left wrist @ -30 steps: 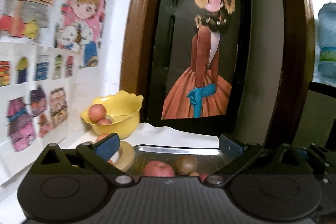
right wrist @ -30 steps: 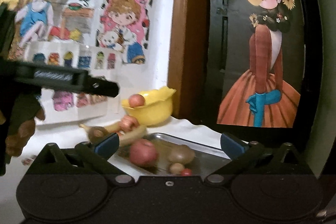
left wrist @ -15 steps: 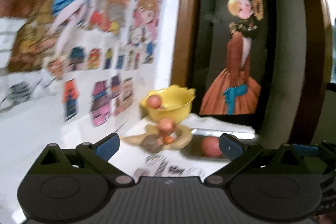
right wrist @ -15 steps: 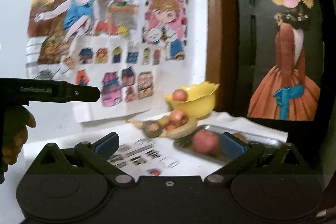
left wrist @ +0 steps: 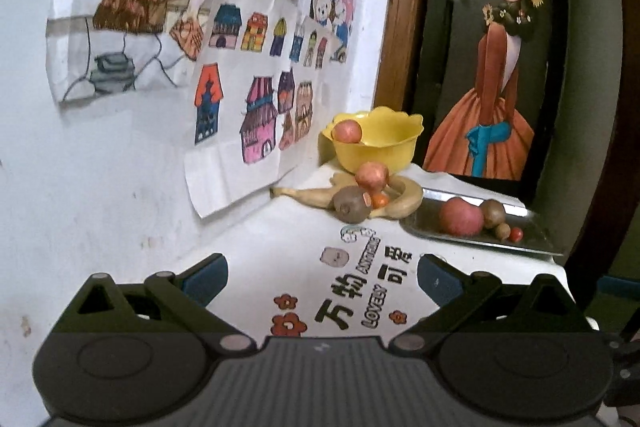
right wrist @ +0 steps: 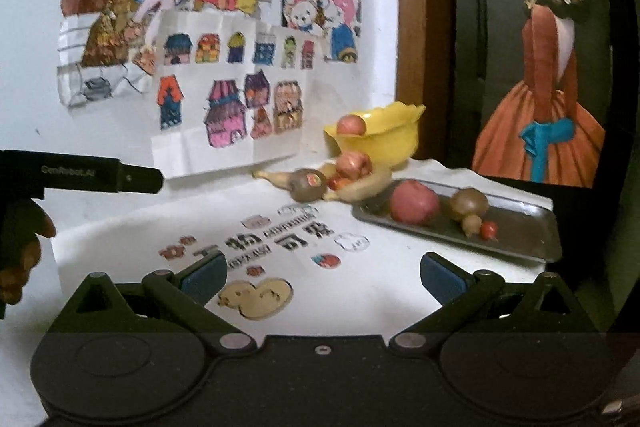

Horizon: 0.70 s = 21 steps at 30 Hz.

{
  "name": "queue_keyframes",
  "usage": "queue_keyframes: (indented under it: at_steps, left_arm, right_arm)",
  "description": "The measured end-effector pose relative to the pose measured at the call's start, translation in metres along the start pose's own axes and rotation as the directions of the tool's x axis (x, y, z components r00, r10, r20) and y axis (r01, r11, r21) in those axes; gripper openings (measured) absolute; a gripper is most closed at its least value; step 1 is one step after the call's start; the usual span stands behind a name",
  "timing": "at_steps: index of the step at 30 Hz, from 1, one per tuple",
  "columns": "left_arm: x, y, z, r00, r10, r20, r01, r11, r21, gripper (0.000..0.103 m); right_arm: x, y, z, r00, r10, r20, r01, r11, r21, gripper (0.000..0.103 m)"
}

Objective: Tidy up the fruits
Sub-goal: 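Lift both tools up and away from the metal tray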

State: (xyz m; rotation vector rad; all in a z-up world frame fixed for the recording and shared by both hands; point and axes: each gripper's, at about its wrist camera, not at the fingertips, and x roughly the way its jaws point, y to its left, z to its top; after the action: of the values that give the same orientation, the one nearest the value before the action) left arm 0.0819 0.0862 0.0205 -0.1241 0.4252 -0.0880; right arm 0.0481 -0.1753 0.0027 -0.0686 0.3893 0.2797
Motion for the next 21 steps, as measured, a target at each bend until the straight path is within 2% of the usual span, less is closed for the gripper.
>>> queue_keyframes:
  at_steps: [7,13,21]
  left_arm:
    - [0.012,0.001,-0.006,0.999,-0.007,-0.035,0.007,1.000,0.010,0.103]
    - [0.018,0.002,-0.001,0.999,0.001,-0.045,0.000,1.000,0.021,0.103]
    - [0.033,0.005,0.022,0.999,0.034,-0.018,-0.033,0.998,0.058,0.103]
  right_arm:
    - [0.006,-0.012,-0.010,0.998,-0.039,-0.051,0.041,0.999,0.028,0.102]
    - [0.014,-0.017,-0.007,0.997,-0.047,-0.061,0.048,0.999,0.009,0.102]
    - [0.035,-0.029,0.027,0.999,-0.035,0.002,0.035,0.994,-0.102,0.102]
